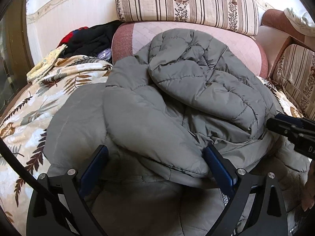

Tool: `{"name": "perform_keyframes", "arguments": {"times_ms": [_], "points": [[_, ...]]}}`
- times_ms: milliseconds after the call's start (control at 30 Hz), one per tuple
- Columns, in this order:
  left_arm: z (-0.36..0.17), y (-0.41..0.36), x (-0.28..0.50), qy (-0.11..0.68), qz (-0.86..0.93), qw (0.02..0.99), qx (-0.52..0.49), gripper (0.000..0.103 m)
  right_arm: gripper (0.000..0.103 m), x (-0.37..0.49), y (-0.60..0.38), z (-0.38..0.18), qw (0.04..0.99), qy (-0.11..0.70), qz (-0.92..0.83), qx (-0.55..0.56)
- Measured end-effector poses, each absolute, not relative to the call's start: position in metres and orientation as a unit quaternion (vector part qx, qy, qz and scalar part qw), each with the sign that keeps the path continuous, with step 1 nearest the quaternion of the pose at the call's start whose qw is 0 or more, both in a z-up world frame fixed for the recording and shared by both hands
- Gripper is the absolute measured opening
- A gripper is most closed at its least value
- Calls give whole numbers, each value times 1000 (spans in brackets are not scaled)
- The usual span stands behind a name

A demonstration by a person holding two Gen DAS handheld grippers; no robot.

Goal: Fold large clothes

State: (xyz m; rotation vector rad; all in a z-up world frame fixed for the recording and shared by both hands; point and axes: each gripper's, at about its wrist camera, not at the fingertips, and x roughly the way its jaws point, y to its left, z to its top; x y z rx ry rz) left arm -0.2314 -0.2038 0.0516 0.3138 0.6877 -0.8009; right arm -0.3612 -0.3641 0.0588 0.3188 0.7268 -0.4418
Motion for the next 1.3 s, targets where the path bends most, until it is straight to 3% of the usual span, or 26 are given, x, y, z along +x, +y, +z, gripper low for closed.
{"name": "perform_keyframes", "arguments": {"times_ms": [467, 900, 1300], "points": [[50, -206, -237, 326, -376, 851, 166, 98, 55, -355, -358, 45, 893, 374, -208, 137], [61, -181, -264, 301, -363, 862, 184, 98, 55, -383, -331, 73, 895, 366, -200, 158], [27, -107, -320, 380, -322, 845, 195, 98, 58, -461, -262, 49, 870, 408, -200, 191]]}}
